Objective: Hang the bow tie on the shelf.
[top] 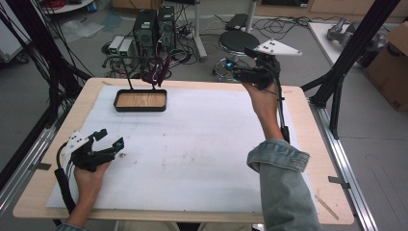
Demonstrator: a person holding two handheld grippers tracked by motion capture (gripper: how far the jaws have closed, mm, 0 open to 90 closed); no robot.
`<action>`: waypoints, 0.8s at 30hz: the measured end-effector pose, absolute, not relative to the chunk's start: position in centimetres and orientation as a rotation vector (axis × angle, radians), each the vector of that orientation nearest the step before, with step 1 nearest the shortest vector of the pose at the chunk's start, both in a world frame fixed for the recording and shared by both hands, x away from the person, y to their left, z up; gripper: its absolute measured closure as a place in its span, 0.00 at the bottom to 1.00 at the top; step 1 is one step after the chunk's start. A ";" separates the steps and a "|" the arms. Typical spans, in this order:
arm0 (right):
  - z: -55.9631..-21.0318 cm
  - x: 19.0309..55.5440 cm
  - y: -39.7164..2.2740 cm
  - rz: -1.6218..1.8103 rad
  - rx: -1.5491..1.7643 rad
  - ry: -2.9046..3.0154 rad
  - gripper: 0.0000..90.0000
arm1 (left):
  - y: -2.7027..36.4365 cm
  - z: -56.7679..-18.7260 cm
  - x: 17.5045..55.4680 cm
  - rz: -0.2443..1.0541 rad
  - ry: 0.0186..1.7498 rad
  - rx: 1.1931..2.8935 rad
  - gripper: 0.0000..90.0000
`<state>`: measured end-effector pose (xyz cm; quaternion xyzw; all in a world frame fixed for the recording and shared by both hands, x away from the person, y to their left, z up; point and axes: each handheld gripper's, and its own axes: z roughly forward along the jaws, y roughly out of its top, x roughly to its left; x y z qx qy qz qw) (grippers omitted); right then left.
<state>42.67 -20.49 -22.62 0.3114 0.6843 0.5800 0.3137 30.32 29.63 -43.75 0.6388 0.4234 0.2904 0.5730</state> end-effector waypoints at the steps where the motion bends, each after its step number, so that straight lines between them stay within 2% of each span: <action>1: -22.6 42.3 -21.0 1.532 0.823 1.792 0.24 | 29.6 -43.8 30.3 0.681 0.992 1.499 0.21; 13: -23.3 36.8 -26.4 1.586 0.866 1.631 0.18 | 29.5 -43.8 30.2 0.684 0.997 1.507 0.21; 24: -26.8 31.9 -29.5 1.559 0.903 1.536 0.15 | 29.5 -43.8 30.2 0.684 1.003 1.514 0.21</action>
